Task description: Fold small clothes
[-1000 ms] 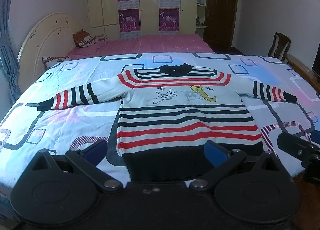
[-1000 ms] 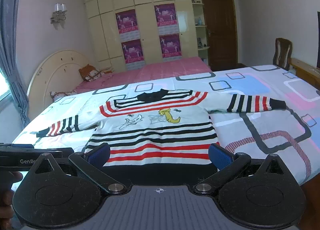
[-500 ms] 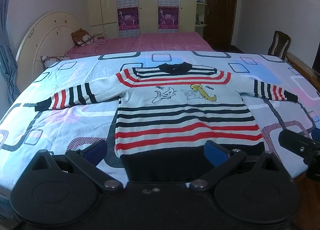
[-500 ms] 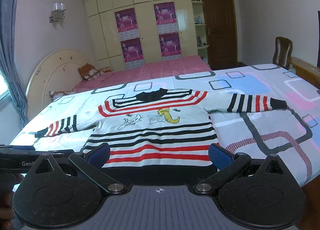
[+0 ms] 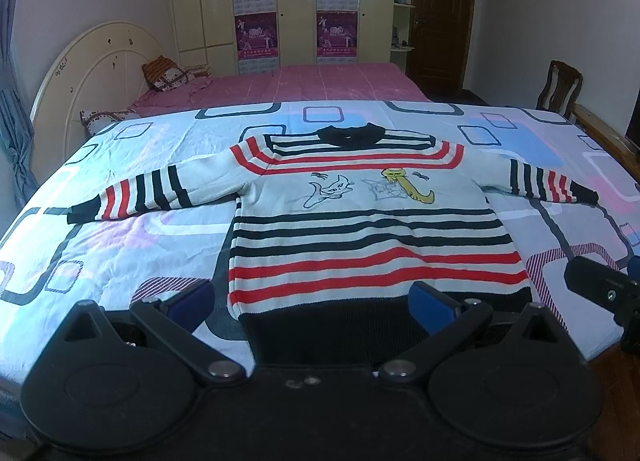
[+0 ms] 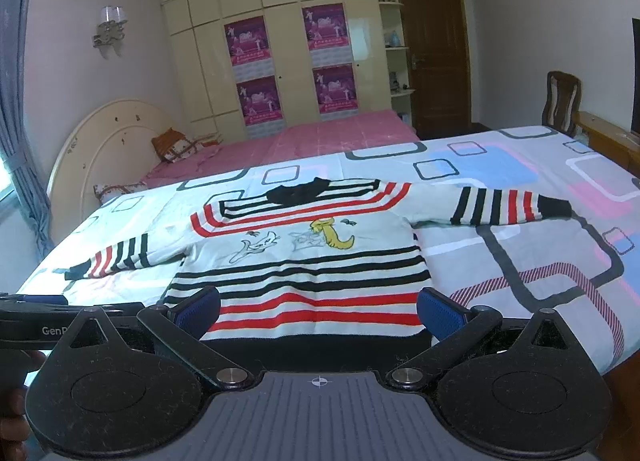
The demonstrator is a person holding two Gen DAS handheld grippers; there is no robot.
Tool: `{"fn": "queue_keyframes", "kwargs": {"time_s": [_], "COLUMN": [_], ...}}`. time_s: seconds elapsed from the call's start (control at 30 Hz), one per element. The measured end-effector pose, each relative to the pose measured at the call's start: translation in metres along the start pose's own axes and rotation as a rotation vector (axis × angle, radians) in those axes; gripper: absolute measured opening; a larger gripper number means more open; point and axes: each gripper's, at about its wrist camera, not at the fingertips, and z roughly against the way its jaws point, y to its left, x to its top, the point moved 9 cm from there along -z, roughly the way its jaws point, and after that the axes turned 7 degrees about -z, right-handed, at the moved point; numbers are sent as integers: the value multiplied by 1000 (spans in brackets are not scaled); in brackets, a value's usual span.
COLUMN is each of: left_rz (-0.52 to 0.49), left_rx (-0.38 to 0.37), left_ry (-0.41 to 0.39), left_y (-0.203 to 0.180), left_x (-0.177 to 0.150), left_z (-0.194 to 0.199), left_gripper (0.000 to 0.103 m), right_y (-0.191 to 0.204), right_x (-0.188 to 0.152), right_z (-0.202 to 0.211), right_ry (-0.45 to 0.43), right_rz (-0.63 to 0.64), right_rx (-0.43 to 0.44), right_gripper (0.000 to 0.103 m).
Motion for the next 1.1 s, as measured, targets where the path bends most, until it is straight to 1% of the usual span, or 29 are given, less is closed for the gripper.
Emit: {"fn": "queue_keyframes", "kwargs": {"time_s": [0.5, 1.1], "left_rz": [4, 15], "left_rx": [3, 25], "left_ry": [10, 38], "left_y": [1, -1], "left_x": [3, 15], "left_z": [-10, -38], "left_gripper": [103, 103], "right_y": [-6, -20], "right_x": [3, 15], "right_z": [-10, -36], "right_ry": [8, 16], "right_rz": [-1, -4], "right_rx": [-4, -12], "right_gripper": [103, 103]}}
